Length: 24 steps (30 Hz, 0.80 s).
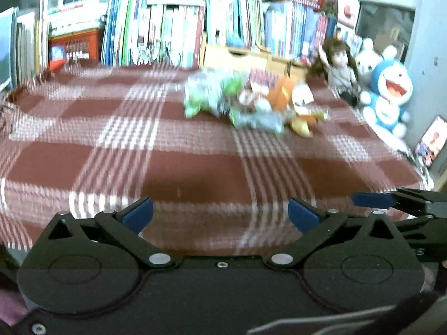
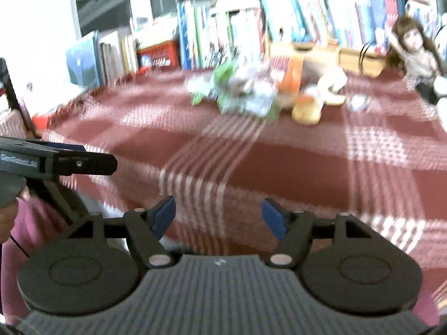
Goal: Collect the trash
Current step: 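Move both tools back over the remaining items on the tablecloth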
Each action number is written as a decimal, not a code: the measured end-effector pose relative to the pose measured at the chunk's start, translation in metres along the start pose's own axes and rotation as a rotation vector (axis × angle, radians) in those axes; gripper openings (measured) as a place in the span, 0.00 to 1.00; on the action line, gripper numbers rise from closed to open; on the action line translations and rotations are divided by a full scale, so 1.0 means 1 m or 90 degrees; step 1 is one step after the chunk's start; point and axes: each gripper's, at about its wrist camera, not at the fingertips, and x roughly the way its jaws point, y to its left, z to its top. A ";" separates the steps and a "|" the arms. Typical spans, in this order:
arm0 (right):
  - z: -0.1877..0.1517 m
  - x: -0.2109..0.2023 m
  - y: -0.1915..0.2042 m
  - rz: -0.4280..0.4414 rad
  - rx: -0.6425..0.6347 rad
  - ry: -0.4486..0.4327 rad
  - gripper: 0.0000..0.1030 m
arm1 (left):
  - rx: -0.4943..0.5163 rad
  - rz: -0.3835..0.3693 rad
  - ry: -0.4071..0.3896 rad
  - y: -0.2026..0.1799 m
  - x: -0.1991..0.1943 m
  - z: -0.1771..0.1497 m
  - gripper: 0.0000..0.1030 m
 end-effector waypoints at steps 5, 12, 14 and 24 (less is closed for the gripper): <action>0.024 0.000 -0.017 -0.057 0.005 -0.055 0.80 | -0.012 0.009 -0.028 0.003 0.028 0.030 1.00; 0.049 0.030 -0.044 -0.124 0.018 -0.069 0.80 | -0.034 0.000 -0.026 0.000 0.075 0.058 1.00; 0.053 0.039 -0.051 -0.132 0.022 -0.069 0.80 | -0.033 -0.010 -0.025 -0.005 0.088 0.063 1.00; 0.069 0.081 -0.083 -0.129 0.055 -0.046 0.75 | -0.120 -0.039 -0.022 -0.010 0.144 0.079 0.91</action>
